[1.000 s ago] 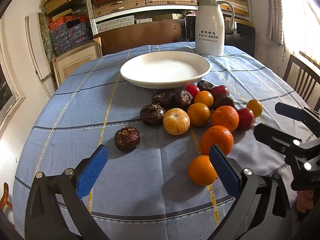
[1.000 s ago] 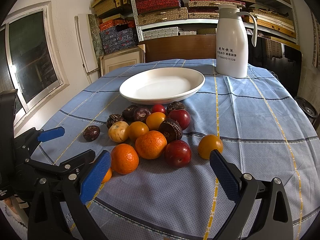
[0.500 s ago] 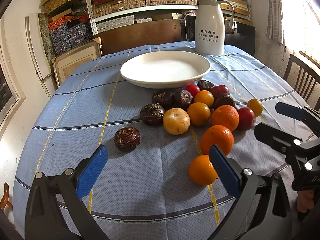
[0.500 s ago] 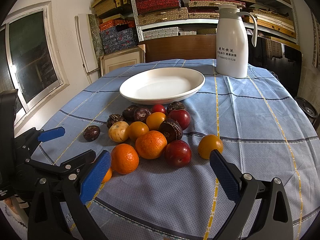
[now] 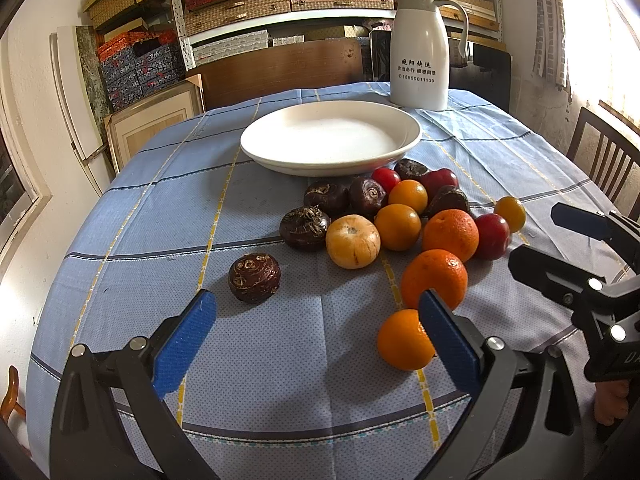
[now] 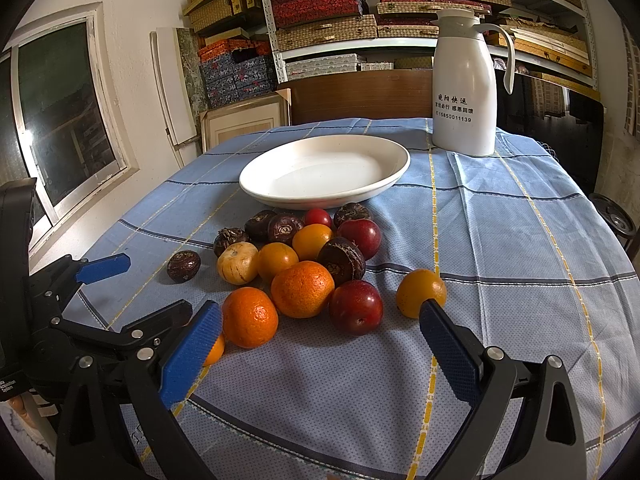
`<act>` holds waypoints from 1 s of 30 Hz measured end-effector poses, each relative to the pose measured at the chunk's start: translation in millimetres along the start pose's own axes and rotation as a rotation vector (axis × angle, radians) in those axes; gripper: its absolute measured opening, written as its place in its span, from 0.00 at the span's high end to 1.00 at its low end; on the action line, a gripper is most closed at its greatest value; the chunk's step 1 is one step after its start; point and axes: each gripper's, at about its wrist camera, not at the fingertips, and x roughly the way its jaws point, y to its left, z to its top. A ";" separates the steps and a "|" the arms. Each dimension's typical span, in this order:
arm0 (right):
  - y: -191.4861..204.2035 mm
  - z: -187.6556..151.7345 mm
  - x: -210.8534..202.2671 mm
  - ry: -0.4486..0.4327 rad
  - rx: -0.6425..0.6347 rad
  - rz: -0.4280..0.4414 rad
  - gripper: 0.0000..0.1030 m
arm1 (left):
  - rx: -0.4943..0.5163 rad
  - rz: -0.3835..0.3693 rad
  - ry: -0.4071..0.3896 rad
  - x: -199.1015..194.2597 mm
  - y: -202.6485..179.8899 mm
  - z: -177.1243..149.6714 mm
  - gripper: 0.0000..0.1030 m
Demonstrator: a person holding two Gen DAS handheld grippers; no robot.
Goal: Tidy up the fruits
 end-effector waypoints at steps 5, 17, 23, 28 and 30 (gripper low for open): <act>0.2 -0.1 0.1 0.000 0.000 0.000 0.03 | 0.000 0.000 0.001 -0.1 0.2 -0.2 0.04; 0.2 0.2 0.1 0.001 0.000 0.001 0.03 | 0.001 0.000 0.002 0.1 -0.2 -0.5 0.04; 0.5 0.0 0.2 0.001 0.000 0.001 0.03 | 0.004 -0.001 0.003 0.8 0.3 -3.9 0.04; 0.6 0.0 0.3 0.001 0.000 0.001 0.03 | 0.004 0.000 0.003 0.6 0.2 -4.0 0.04; 0.6 0.0 0.2 0.001 0.001 0.001 0.03 | 0.004 0.000 0.004 0.8 -0.1 -3.5 0.04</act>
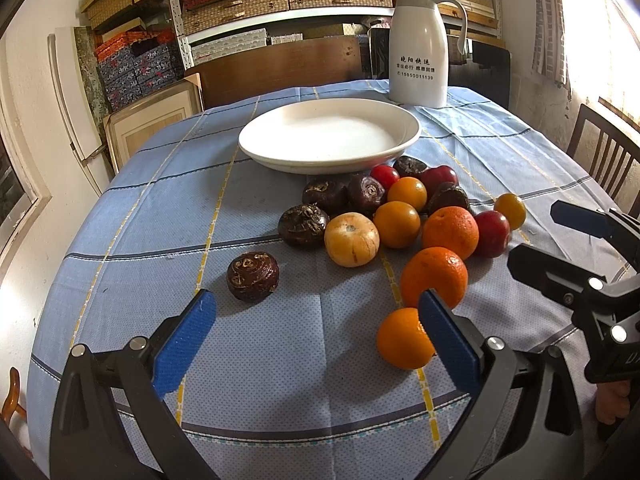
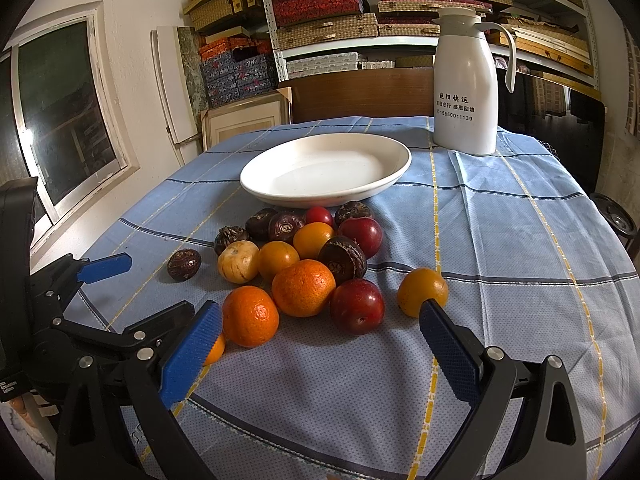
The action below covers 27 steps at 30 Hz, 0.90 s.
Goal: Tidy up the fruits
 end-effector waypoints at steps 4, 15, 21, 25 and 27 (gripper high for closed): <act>0.1 0.0 0.0 0.001 0.000 0.000 0.03 | 0.000 0.000 0.001 -0.3 0.4 -0.9 0.04; -4.6 -2.1 5.7 0.045 0.027 0.042 0.03 | 0.011 -0.028 0.049 8.6 0.7 -3.8 0.04; -7.4 -12.7 4.0 0.114 0.008 0.043 0.03 | 0.019 -0.094 0.068 6.5 4.8 -7.8 0.04; -19.6 -19.1 -6.1 0.117 0.005 0.026 0.03 | 0.044 -0.130 0.045 -5.3 2.7 -12.9 0.04; -28.3 -20.8 -8.2 0.114 0.025 0.035 0.03 | 0.080 -0.169 0.045 -10.4 -1.7 -16.6 0.04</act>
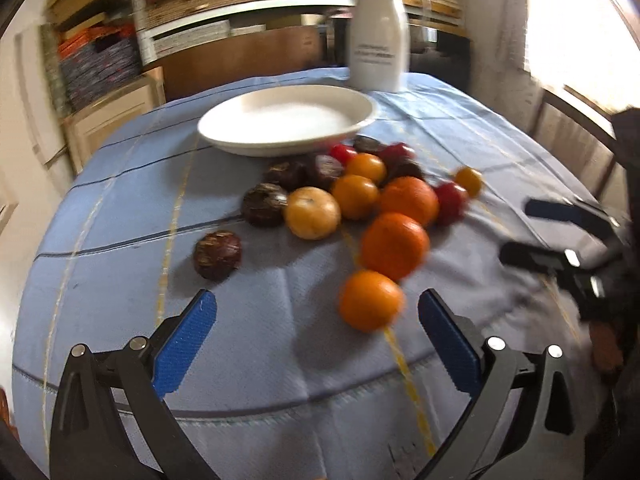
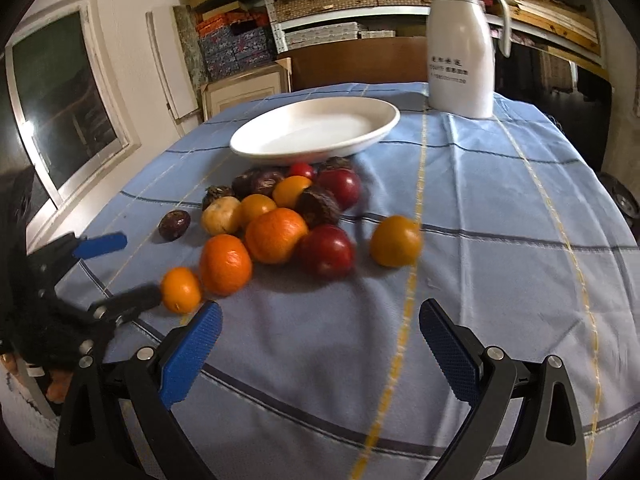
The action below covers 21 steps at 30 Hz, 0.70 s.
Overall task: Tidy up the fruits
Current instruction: 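Grasp the orange with the left tool while the right tool grasps a small yellow tomato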
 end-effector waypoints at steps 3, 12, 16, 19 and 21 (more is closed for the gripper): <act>-11.9 -2.4 -6.0 -0.019 0.047 0.056 0.03 | 0.068 -0.019 0.047 4.6 -10.5 -2.6 0.04; -13.9 0.1 -0.8 0.009 0.064 0.081 0.03 | 0.109 0.023 0.173 47.9 -15.2 12.3 0.04; -19.2 5.0 5.1 0.032 0.069 0.052 0.03 | 0.027 -0.081 0.209 56.2 2.9 13.0 0.04; -23.2 9.3 15.1 0.093 0.030 0.009 0.03 | 0.041 -0.094 0.204 56.5 4.5 13.7 0.04; -25.6 10.0 20.3 0.122 0.017 -0.001 0.03 | 0.057 -0.067 0.200 57.1 0.2 12.6 0.04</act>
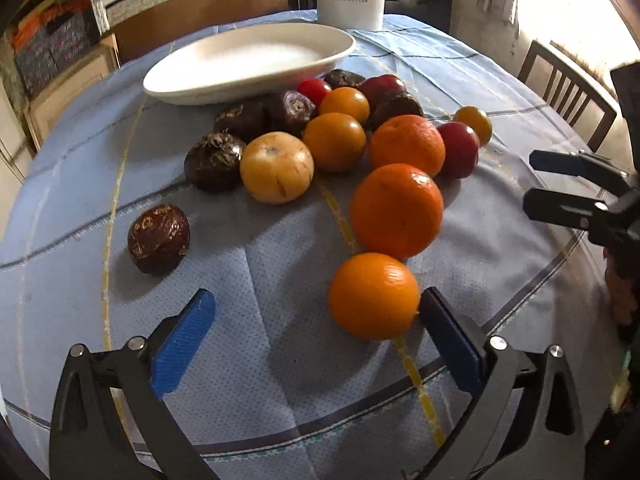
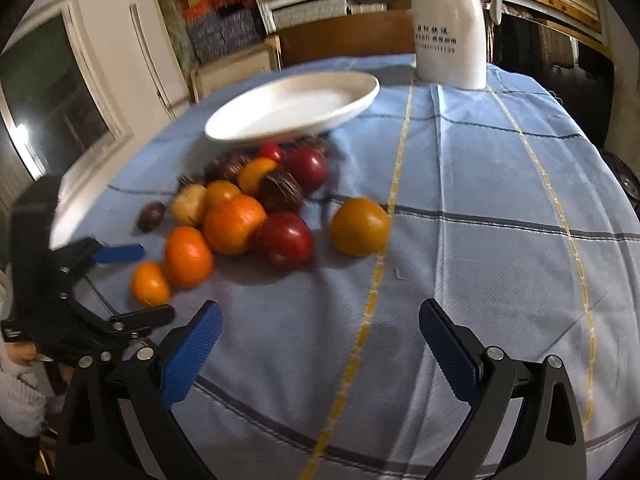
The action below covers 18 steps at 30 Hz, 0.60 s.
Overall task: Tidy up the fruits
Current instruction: 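Grasp the orange with the left tool while the right tool grasps a small yellow tomato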
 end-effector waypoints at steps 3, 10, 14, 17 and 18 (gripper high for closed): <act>-3.5 1.5 3.9 0.018 -0.010 -0.013 0.03 | -0.013 0.001 -0.014 -2.7 -1.6 0.5 0.04; -16.5 3.5 -5.9 -0.037 0.032 0.032 0.03 | 0.073 -0.025 -0.058 -12.9 -15.7 -2.3 0.45; -12.1 6.3 -5.9 -0.045 0.006 0.032 0.06 | 0.092 -0.088 -0.062 -15.5 -17.3 -2.6 0.64; -8.7 8.2 -4.2 -0.043 -0.015 0.030 0.14 | 0.090 -0.098 -0.064 -14.3 -18.7 -2.0 0.64; -8.2 9.1 -3.2 -0.040 -0.019 0.032 0.19 | 0.085 -0.103 -0.065 -14.1 -17.9 -1.7 0.65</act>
